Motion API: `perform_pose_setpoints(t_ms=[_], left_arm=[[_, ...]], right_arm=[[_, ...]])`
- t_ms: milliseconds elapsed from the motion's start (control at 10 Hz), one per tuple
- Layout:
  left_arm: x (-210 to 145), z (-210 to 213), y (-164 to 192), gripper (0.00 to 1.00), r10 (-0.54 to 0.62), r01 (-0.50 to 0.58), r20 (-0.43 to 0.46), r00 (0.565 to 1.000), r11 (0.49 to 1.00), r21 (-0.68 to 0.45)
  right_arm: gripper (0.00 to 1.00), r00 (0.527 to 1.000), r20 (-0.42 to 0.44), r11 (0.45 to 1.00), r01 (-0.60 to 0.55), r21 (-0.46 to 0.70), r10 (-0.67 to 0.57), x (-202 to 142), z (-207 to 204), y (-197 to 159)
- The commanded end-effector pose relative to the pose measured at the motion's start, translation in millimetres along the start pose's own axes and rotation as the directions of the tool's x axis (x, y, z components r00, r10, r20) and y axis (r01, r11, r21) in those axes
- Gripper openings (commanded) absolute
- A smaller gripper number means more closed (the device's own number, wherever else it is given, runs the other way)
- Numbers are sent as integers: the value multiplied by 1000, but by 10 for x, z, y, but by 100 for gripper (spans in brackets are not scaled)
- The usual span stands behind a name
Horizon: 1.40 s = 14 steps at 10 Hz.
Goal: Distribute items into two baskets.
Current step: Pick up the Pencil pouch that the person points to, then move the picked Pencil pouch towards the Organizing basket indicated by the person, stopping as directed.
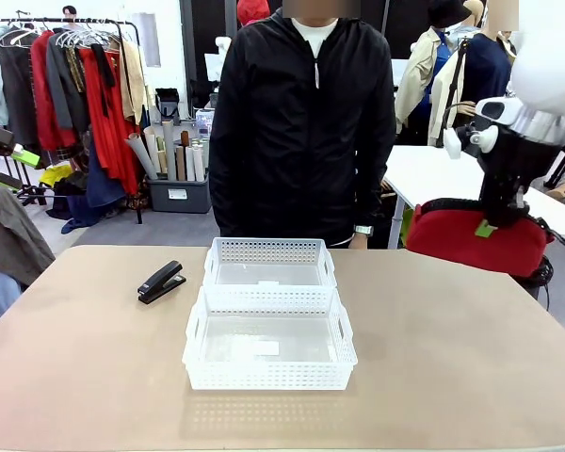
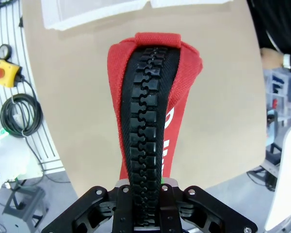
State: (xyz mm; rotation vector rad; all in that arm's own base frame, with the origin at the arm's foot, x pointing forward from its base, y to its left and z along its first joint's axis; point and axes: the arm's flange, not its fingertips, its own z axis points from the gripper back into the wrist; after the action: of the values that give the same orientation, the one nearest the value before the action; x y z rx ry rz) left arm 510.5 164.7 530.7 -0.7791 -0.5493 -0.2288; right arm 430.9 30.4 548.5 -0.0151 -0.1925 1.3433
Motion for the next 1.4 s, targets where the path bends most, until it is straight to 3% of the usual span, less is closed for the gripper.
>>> perform_pose_setpoints(t_ms=[0, 400, 500, 1300], left_arm=[[2, 10, -4, 100, 2, -2, 9, 1000, 1000, -6], [2, 10, -4, 100, 2, -2, 9, 1000, 1000, -6], [2, 10, -4, 100, 2, -2, 9, 1000, 1000, -6], [2, 10, -4, 100, 2, -2, 9, 1000, 1000, -6]], right_arm=[[0, 998, -39, 999, -51, 16, 51, -18, 165, -28], [0, 993, -95, 997, -68, 38, 71, 34, 282, -31], [0, 999, -39, 999, -34, 26, 35, 12, 216, 8], [0, 999, -39, 999, -34, 26, 35, 12, 216, 8]])
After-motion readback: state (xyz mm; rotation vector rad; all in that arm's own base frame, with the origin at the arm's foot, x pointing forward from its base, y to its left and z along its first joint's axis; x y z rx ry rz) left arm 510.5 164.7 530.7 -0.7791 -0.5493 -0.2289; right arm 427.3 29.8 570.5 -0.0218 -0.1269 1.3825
